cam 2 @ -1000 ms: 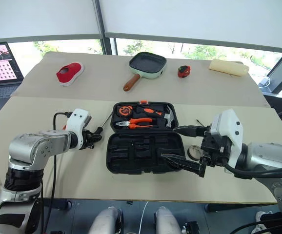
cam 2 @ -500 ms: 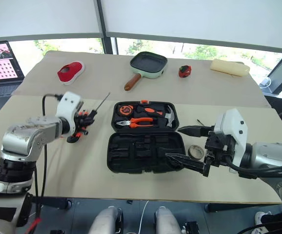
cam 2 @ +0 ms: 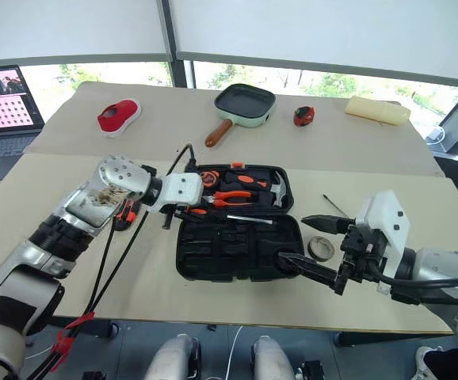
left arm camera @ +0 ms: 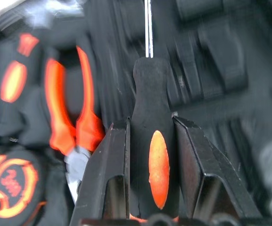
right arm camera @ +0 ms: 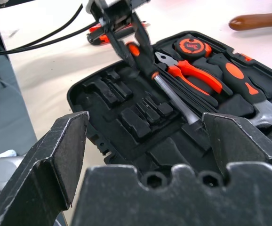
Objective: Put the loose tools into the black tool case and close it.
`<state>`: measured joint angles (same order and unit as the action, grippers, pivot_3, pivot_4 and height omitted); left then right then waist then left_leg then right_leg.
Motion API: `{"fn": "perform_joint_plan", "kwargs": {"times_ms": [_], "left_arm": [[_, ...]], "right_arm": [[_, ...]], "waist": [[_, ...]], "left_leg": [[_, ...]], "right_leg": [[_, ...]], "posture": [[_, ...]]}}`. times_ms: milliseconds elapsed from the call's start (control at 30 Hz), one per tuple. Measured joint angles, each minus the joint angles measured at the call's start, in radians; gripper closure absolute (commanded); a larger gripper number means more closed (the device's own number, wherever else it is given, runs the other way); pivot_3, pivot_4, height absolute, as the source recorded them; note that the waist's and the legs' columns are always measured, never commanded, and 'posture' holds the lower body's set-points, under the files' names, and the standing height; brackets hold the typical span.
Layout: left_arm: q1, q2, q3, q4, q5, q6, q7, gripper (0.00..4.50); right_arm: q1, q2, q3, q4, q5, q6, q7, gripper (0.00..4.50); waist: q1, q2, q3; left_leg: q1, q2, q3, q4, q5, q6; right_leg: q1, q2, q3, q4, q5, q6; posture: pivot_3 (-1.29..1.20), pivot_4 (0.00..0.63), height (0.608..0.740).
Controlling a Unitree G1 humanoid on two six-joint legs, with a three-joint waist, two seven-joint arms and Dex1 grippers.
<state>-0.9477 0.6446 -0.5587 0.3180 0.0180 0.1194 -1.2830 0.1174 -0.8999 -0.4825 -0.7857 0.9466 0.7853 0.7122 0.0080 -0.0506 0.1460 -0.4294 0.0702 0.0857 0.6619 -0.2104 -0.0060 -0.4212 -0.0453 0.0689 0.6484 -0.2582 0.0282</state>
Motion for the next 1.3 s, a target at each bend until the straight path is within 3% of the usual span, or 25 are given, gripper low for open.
{"fn": "perform_joint_plan", "kwargs": {"times_ms": [200, 533, 600, 833, 867, 1000, 1100, 1300], "left_arm": [[-0.024, -0.063, -0.001, 0.05, 0.072, 0.064, 0.005, 3.65], [-0.02, -0.105, 0.008, -0.019, 0.121, 0.259, 0.023, 3.65], [-0.014, -0.104, 0.008, -0.033, 0.127, 0.265, 0.023, 2.64], [0.018, -0.088, 0.012, -0.095, 0.121, 0.283, -0.013, 0.21], [0.018, -0.089, 0.014, -0.102, 0.115, 0.297, -0.017, 0.04], [0.005, -0.094, 0.042, -0.097, 0.1, 0.316, -0.006, 0.04], [-0.023, -0.11, 0.067, -0.066, 0.097, 0.313, 0.008, 0.83], [-0.038, -0.149, 0.07, -0.007, 0.1, 0.264, 0.023, 3.05]], "right_arm": [[0.034, 0.01, -0.025, -0.038, 0.007, 0.0, -0.039, 0.0], [0.021, 0.01, -0.03, -0.037, 0.011, -0.001, -0.049, 0.0], [0.015, 0.01, -0.03, -0.027, 0.011, -0.001, -0.049, 0.0], [-0.003, 0.01, -0.017, -0.011, 0.011, -0.001, -0.056, 0.0], [-0.003, 0.01, -0.012, -0.011, 0.011, -0.001, -0.058, 0.0], [-0.003, 0.011, 0.002, -0.01, 0.008, -0.001, -0.062, 0.0], [-0.01, 0.011, 0.009, -0.008, 0.007, -0.002, -0.063, 0.0], [-0.02, 0.011, 0.028, -0.006, 0.0, -0.011, -0.066, 0.0]], "waist": [[0.004, 0.0, 0.0], [0.003, 0.001, -0.001], [0.003, 0.001, -0.001], [0.004, 0.001, -0.001], [0.004, 0.001, -0.001], [0.003, 0.001, 0.0], [0.003, 0.001, 0.0], [0.003, 0.001, 0.0]], "left_leg": [[0.0, -0.001, -0.001, 0.003, 0.0, 0.001], [0.0, -0.001, -0.003, 0.006, 0.001, 0.002], [0.0, -0.001, -0.004, 0.006, 0.001, 0.002], [-0.001, -0.001, -0.004, 0.007, 0.001, 0.002], [-0.001, -0.002, -0.004, 0.008, 0.001, 0.002], [-0.002, -0.001, -0.004, 0.009, 0.001, 0.002], [-0.002, -0.002, -0.004, 0.009, 0.001, 0.002], [-0.002, -0.002, -0.004, 0.009, 0.001, 0.002]], "right_leg": [[0.002, 0.0, 0.0, 0.001, 0.0, 0.001], [0.003, 0.0, 0.0, 0.003, 0.0, 0.002], [0.003, 0.0, 0.0, 0.003, 0.0, 0.002], [0.002, 0.0, 0.0, 0.006, 0.0, 0.002], [0.002, 0.0, 0.0, 0.007, 0.0, 0.002], [0.001, 0.001, 0.0, 0.008, 0.0, 0.002], [0.001, 0.0, 0.0, 0.008, 0.0, 0.002], [0.001, 0.001, 0.0, 0.008, 0.0, 0.002]], "posture": [[0.0, 0.15, 0.74], [0.0, 0.15, 0.74], [0.0, 0.15, 0.74], [0.0, 0.15, 0.74], [0.0, 0.15, 0.74], [0.0, 0.15, 0.74], [0.0, 0.15, 0.74], [0.0, 0.15, 0.74]]}}
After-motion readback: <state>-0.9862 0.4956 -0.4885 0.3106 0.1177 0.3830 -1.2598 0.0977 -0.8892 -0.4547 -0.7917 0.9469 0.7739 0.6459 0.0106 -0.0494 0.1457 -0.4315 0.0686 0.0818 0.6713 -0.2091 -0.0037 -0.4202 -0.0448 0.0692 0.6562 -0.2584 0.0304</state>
